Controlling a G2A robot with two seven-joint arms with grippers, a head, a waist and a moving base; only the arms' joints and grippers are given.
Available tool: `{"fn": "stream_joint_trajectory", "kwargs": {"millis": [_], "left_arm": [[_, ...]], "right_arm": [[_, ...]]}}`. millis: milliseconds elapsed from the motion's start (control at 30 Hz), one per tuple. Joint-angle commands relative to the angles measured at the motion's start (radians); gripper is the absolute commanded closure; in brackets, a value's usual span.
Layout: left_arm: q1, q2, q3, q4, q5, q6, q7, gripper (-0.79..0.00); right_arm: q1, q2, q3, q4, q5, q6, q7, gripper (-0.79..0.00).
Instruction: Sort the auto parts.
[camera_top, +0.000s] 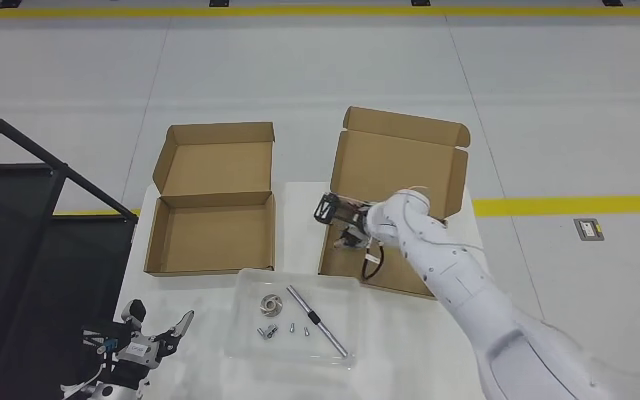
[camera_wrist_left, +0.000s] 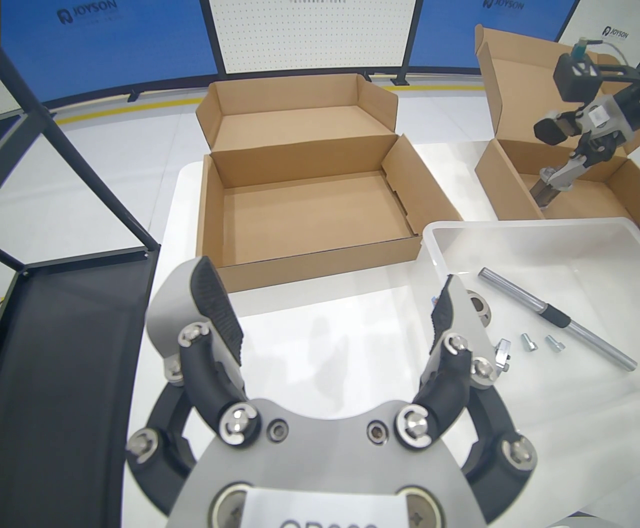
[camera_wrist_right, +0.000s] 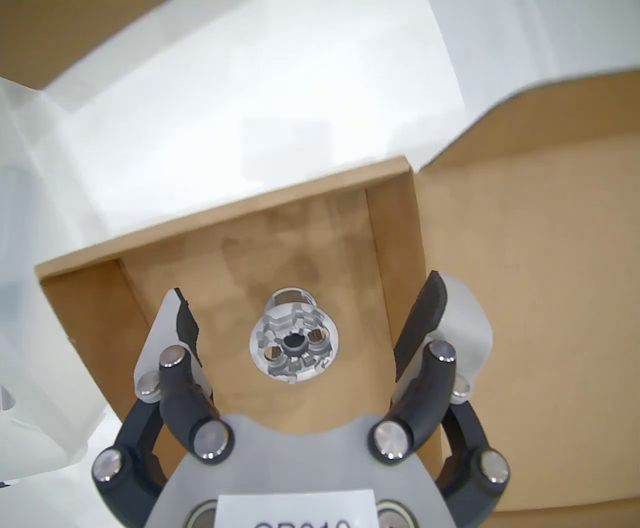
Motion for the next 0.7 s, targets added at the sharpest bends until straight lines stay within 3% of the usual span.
{"fn": "stream_joint_trajectory", "kwargs": {"millis": [0,67,233,333,500,667], "left_arm": [[0.0,0.0,0.0,0.0,0.0,0.0,0.0,-0.785],[0.0,0.0,0.0,0.0,0.0,0.0,0.0,-0.785],[0.0,0.0,0.0,0.0,0.0,0.0,0.0,-0.785],[0.0,0.0,0.0,0.0,0.0,0.0,0.0,-0.785],[0.0,0.0,0.0,0.0,0.0,0.0,0.0,-0.785],[0.0,0.0,0.0,0.0,0.0,0.0,0.0,-0.785]], "right_arm": [[-0.037,0.026,0.029,-0.101,-0.006,-0.005,0.014,-0.785],[-0.102,0.061,0.074,-0.245,-0.021,-0.008,0.055,-0.785],[-0.368,0.157,0.24,-0.762,-0.058,-0.012,0.259,-0.785],[-0.512,0.19,0.316,-0.99,-0.039,-0.044,0.322,-0.785],[-0.641,0.206,0.333,-1.141,-0.001,-0.039,0.357,-0.785],[-0.65,0.198,0.269,-1.14,0.024,-0.04,0.366,-0.785]]}}
